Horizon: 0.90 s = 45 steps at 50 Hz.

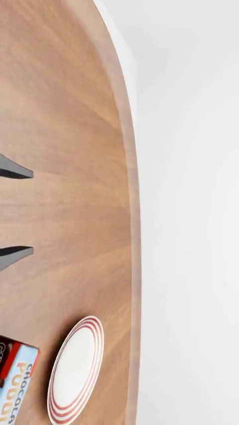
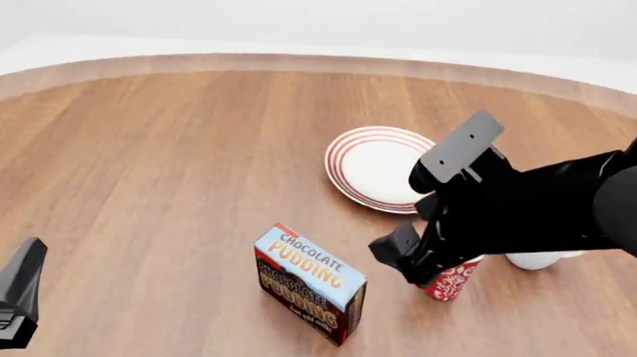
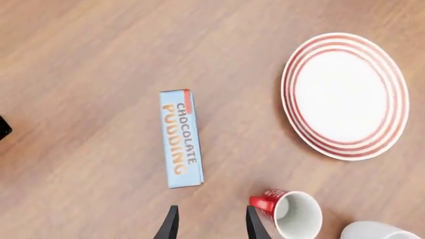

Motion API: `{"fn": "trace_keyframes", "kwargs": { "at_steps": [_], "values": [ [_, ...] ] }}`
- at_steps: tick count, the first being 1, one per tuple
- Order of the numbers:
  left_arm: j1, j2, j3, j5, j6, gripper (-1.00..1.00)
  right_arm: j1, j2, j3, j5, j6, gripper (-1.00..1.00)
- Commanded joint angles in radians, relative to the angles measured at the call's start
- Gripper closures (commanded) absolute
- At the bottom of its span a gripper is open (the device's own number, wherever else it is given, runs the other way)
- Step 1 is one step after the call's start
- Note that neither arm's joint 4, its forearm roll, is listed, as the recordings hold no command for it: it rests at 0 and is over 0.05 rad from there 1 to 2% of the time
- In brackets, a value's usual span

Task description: Put the chocolate pudding to the right of the plate.

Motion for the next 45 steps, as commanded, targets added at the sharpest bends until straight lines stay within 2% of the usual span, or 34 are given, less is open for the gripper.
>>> {"fn": "trace_keyframes", "kwargs": {
  "at_steps": [1, 28, 35, 37, 45],
  "values": [
    [0.0, 0.0, 0.0, 0.0, 0.0, -1.0, 0.029, 0.024, 0.0, -0.006, 0.003, -1.0],
    [0.0, 0.0, 0.0, 0.0, 0.0, -1.0, 0.098, 0.123, 0.001, -0.07, 0.029, -1.0],
    [0.0, 0.0, 0.0, 0.0, 0.0, -1.0, 0.102, 0.126, 0.009, -0.077, 0.044, -1.0],
    [0.0, 0.0, 0.0, 0.0, 0.0, -1.0, 0.121, 0.146, -0.001, -0.079, 0.064, -1.0],
    [0.0, 0.0, 0.0, 0.0, 0.0, -1.0, 0.101, 0.164, 0.012, -0.093, 0.051, -1.0]
  ]
}}
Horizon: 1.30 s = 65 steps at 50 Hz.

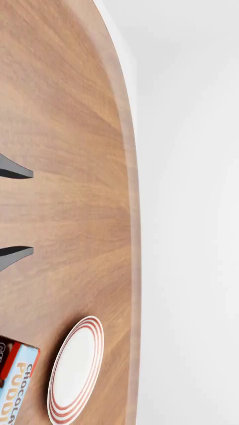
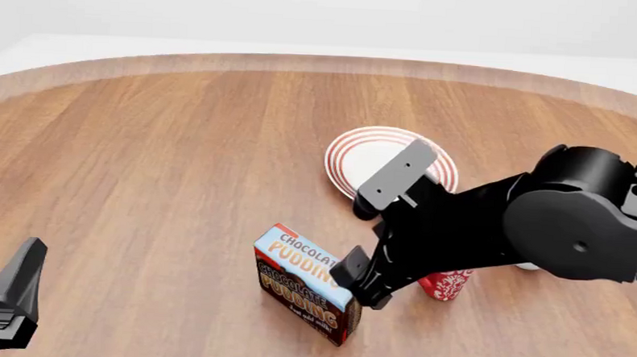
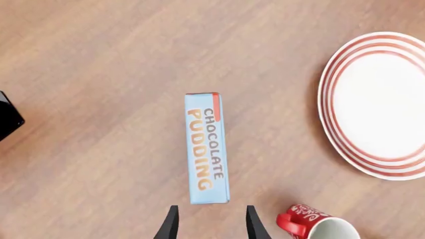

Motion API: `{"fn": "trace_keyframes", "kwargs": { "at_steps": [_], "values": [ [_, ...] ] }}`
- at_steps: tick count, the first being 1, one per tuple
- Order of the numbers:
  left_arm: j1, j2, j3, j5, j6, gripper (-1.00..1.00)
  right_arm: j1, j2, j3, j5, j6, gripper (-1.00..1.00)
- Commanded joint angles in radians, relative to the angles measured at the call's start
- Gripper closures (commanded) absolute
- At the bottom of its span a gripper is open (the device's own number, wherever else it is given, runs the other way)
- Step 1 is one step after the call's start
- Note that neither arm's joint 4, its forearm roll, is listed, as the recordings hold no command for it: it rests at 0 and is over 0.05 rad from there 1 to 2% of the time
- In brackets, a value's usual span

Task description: Put the chocolate pudding to the right of the plate.

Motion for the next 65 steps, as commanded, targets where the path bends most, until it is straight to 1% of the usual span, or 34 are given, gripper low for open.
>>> {"fn": "trace_keyframes", "kwargs": {
  "at_steps": [1, 6, 23, 25, 28, 35, 41, 55, 65],
  "values": [
    [0.0, 0.0, 0.0, 0.0, 0.0, -1.0, 0.0, 0.031, 0.008, -0.017, 0.005, -1.0],
    [0.0, 0.0, 0.0, 0.0, 0.0, -1.0, -0.019, 0.031, 0.018, -0.015, -0.015, -1.0],
    [0.0, 0.0, 0.0, 0.0, 0.0, -1.0, -0.048, 0.052, 0.01, -0.015, -0.036, -1.0],
    [0.0, 0.0, 0.0, 0.0, 0.0, -1.0, -0.071, 0.051, 0.025, -0.022, -0.06, -1.0],
    [0.0, 0.0, 0.0, 0.0, 0.0, -1.0, -0.086, 0.049, 0.036, -0.028, -0.08, -1.0],
    [0.0, 0.0, 0.0, 0.0, 0.0, -1.0, -0.09, 0.069, 0.024, -0.03, -0.093, -1.0],
    [0.0, 0.0, 0.0, 0.0, 0.0, -1.0, -0.083, 0.063, 0.009, -0.013, -0.087, -1.0],
    [0.0, 0.0, 0.0, 0.0, 0.0, -1.0, -0.048, 0.089, -0.006, -0.018, -0.07, -1.0],
    [0.0, 0.0, 0.0, 0.0, 0.0, -1.0, -0.042, 0.104, 0.004, -0.03, -0.083, -1.0]
  ]
}}
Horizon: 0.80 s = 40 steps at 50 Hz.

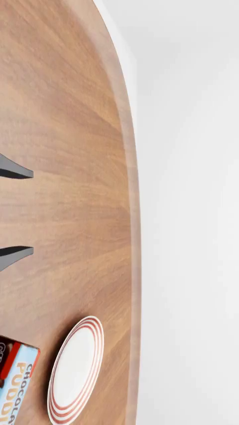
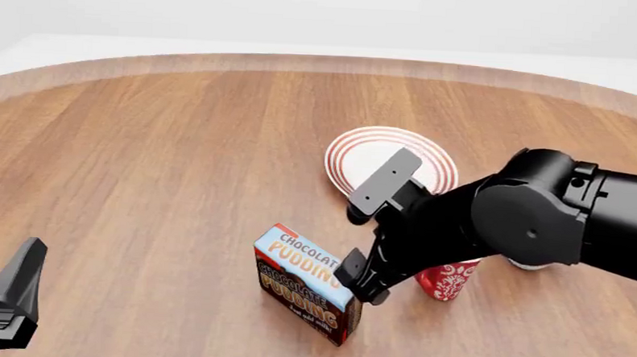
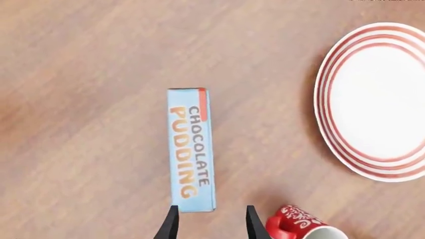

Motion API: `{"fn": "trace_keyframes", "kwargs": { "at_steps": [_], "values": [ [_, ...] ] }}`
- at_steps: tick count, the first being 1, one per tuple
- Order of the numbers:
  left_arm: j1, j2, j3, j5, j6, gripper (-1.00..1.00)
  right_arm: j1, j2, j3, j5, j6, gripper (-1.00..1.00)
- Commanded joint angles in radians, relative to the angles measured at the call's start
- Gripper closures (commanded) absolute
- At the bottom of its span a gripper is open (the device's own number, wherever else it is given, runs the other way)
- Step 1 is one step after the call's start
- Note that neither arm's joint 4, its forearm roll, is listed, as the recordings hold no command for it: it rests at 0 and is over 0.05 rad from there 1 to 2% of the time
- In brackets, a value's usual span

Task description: Put the chocolate pudding to the right of the plate.

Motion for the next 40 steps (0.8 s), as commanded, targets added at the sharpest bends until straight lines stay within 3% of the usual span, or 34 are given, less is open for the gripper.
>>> {"fn": "trace_keyframes", "kwargs": {
  "at_steps": [1, 19, 40],
  "values": [
    [0.0, 0.0, 0.0, 0.0, 0.0, -1.0, 0.013, 0.021, 0.002, -0.01, -0.004, -1.0],
    [0.0, 0.0, 0.0, 0.0, 0.0, -1.0, 0.015, 0.032, -0.032, 0.013, -0.021, -1.0],
    [0.0, 0.0, 0.0, 0.0, 0.0, -1.0, 0.08, 0.122, -0.071, -0.006, 0.033, -1.0]
  ]
}}
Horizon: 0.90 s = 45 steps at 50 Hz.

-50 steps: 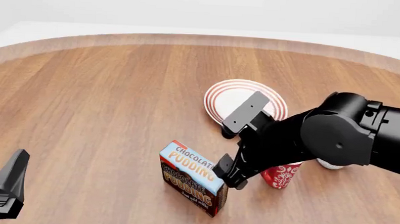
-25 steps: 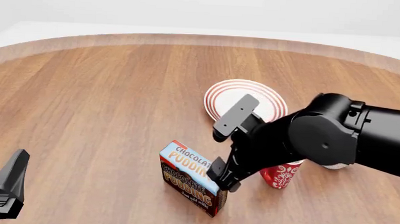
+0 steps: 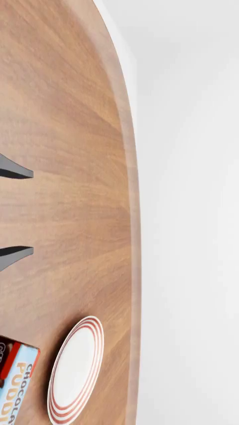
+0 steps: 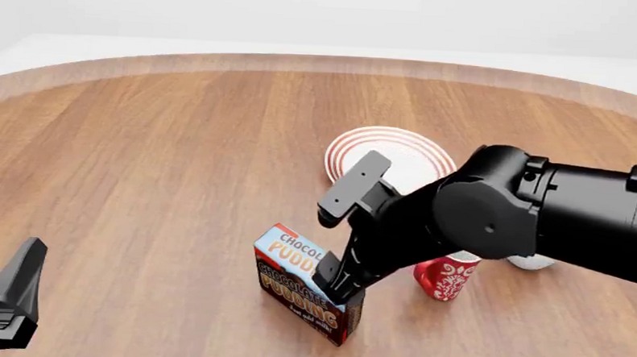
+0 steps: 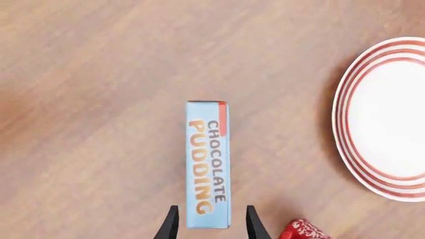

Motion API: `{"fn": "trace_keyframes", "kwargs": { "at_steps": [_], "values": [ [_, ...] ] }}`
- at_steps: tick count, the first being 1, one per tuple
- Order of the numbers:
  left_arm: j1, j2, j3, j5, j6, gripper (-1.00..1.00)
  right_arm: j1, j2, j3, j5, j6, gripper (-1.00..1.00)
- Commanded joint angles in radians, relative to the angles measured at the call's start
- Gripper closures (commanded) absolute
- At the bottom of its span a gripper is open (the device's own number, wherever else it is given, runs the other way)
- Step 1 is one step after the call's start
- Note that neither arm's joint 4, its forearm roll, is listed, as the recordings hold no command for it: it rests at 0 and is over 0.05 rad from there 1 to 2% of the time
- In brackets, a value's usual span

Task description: Put the chocolate pudding to the right of the plate.

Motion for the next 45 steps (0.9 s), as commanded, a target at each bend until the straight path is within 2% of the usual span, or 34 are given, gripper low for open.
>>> {"fn": "trace_keyframes", "kwargs": {
  "at_steps": [1, 4, 24, 30, 34, 35, 36, 37, 45],
  "values": [
    [0.0, 0.0, 0.0, 0.0, 0.0, -1.0, 0.026, 0.048, -0.006, -0.019, 0.023, -1.0],
    [0.0, 0.0, 0.0, 0.0, 0.0, -1.0, 0.002, 0.056, 0.019, -0.039, 0.013, -1.0],
    [0.0, 0.0, 0.0, 0.0, 0.0, -1.0, -0.025, 0.101, 0.063, -0.077, 0.027, -1.0],
    [0.0, 0.0, 0.0, 0.0, 0.0, -1.0, -0.012, 0.16, 0.056, -0.091, 0.043, -1.0],
    [0.0, 0.0, 0.0, 0.0, 0.0, -1.0, 0.035, 0.213, 0.039, -0.097, 0.084, -1.0],
    [0.0, 0.0, 0.0, 0.0, 0.0, -1.0, 0.039, 0.218, 0.04, -0.1, 0.085, 1.0],
    [0.0, 0.0, 0.0, 0.0, 0.0, -1.0, 0.045, 0.225, 0.042, -0.101, 0.075, 1.0],
    [0.0, 0.0, 0.0, 0.0, 0.0, -1.0, 0.072, 0.234, 0.031, -0.095, 0.107, 1.0],
    [0.0, 0.0, 0.0, 0.0, 0.0, -1.0, 0.086, 0.226, 0.024, -0.077, 0.127, 1.0]
  ]
}}
